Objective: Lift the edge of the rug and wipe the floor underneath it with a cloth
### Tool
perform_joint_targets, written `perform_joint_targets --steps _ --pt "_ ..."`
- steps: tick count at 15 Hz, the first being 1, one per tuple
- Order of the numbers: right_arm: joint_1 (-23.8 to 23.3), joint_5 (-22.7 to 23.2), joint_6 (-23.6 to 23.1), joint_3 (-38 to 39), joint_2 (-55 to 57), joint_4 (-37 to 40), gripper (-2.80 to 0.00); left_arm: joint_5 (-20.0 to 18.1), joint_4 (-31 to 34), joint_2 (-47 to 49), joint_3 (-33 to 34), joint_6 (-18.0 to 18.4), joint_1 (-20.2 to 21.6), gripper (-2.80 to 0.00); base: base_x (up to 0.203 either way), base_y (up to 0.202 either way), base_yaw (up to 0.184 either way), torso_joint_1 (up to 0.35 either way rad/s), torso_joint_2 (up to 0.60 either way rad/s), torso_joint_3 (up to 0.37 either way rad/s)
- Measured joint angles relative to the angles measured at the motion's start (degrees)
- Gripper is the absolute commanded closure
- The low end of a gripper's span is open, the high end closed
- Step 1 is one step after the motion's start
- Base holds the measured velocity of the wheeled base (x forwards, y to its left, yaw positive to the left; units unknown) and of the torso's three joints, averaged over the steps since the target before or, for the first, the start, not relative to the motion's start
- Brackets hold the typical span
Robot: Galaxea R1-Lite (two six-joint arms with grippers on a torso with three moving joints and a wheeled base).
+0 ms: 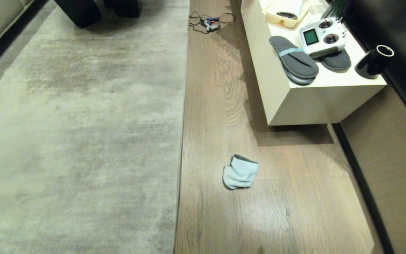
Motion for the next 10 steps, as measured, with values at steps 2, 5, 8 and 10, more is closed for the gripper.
perform_joint_targets --steps 2,5,8,10 --pt "-0.01 -0.02 0.00 0.00 0.00 0.00 0.00 0.02 0.00 0.00 0.00 0.00 0.05 0.00 0.000 0.000 0.000 0.002 0.00 0.200" --pt "-0.01 0.01 0.00 0.00 0.00 0.00 0.00 0.02 0.02 0.00 0.00 -0.10 0.05 0.00 0.000 0.000 0.000 0.006 0.00 0.202" --pt "-0.01 -0.02 0.00 0.00 0.00 0.00 0.00 0.01 -0.02 0.00 0.00 -0.19 0.06 0.00 0.000 0.000 0.000 0.001 0.00 0.200" --pt "-0.01 0.01 0.00 0.00 0.00 0.00 0.00 0.02 0.00 0.00 0.00 -0.24 0.06 0.00 0.000 0.000 0.000 -0.001 0.01 0.198"
